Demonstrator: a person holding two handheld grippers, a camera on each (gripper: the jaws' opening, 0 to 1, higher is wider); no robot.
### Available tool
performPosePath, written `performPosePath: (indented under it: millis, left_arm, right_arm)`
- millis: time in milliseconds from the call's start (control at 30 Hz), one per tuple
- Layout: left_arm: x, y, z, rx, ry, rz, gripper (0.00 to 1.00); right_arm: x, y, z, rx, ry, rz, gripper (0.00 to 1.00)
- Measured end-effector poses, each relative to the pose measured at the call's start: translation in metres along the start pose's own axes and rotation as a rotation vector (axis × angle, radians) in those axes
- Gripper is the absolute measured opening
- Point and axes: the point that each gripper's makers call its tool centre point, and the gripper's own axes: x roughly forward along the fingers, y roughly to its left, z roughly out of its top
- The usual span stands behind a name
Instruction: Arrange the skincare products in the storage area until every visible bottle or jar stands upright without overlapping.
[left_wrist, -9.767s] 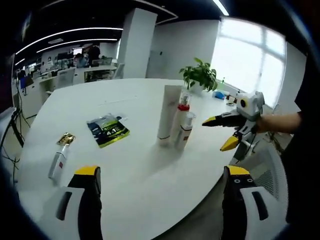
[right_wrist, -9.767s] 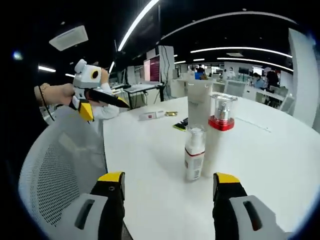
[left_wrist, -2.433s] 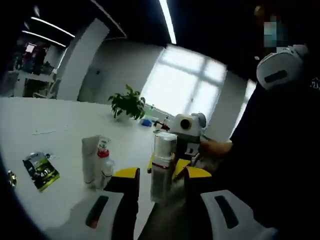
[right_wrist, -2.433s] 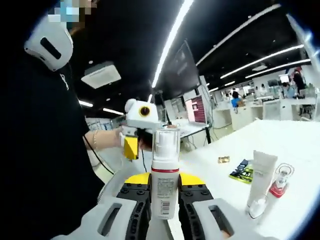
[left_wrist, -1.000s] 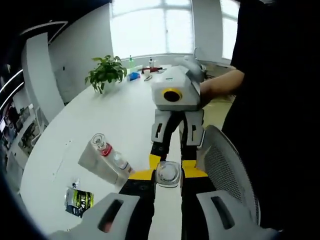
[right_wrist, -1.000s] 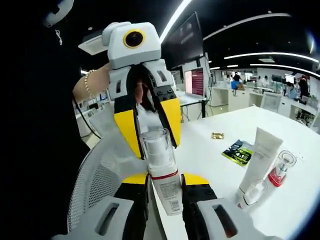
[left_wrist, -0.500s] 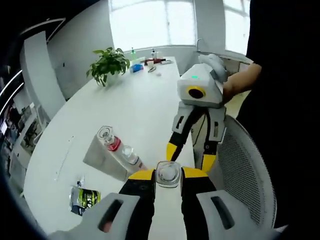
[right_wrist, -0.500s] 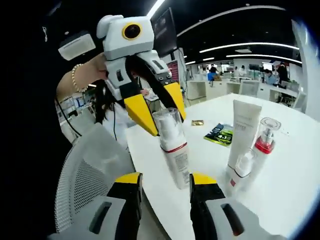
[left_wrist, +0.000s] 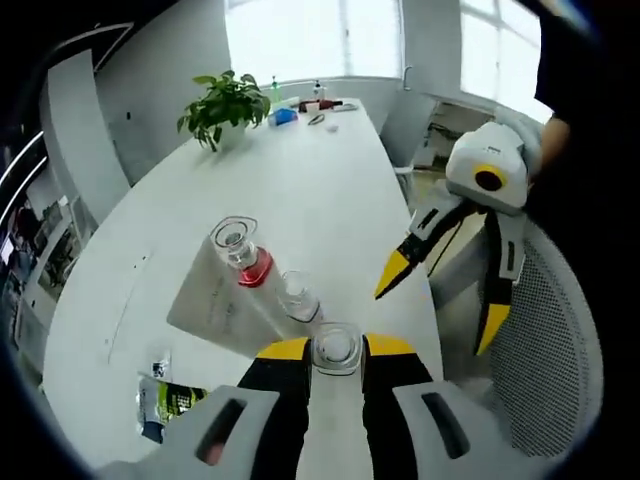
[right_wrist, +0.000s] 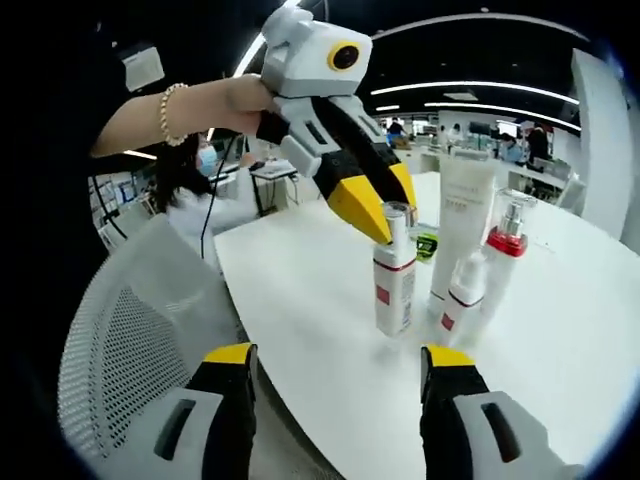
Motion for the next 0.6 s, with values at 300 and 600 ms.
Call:
performPosePath:
  millis: [300, 600]
  left_arm:
    - [0.018, 0.017, -0.004, -0.003, 0.006, 0.008, 0.22]
    - [0.025, 0.018, -0.002, -0.007, 0.005, 0.000, 0.22]
  right_arm:
    - [0.003, -0.009, -0.006, 0.028, -0.021, -0.059, 0.94]
    - [0.005, -0.012, -0.005, 0.049, -0.043, -0.065, 0.99]
